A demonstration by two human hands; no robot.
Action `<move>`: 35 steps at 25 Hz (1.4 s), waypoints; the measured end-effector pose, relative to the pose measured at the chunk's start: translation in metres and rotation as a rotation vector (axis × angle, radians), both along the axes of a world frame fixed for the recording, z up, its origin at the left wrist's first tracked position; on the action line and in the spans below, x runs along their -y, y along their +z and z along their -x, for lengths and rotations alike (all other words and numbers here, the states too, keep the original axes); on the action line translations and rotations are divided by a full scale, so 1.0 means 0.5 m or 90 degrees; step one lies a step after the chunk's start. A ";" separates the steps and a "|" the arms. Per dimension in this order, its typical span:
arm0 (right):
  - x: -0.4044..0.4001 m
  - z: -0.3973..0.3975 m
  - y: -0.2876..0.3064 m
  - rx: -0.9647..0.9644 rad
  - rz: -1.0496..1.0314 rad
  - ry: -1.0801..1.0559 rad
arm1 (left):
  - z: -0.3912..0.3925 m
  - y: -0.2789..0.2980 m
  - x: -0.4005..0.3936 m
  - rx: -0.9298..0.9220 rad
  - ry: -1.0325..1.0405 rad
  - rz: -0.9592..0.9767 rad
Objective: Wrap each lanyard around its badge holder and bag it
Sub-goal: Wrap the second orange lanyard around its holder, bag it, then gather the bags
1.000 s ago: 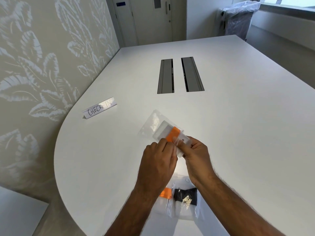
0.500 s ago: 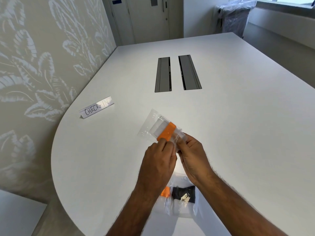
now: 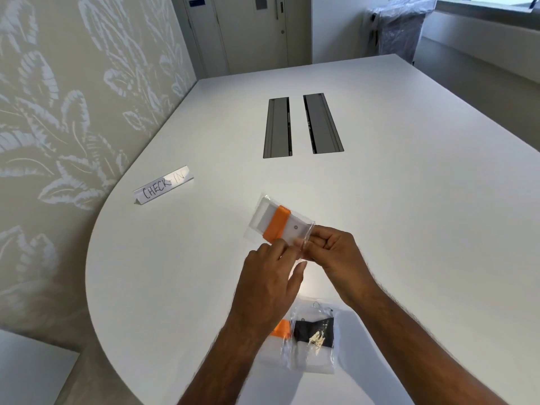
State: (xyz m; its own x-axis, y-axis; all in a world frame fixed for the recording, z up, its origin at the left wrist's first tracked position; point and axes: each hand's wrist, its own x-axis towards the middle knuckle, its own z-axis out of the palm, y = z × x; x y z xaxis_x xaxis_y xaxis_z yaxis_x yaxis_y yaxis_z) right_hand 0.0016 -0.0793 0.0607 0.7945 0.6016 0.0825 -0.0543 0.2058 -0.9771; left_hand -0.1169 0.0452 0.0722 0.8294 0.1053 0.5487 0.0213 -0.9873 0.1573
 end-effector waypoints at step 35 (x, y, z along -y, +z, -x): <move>0.080 -0.053 0.109 0.435 0.243 0.043 | -0.032 0.049 -0.092 -0.133 -0.153 0.519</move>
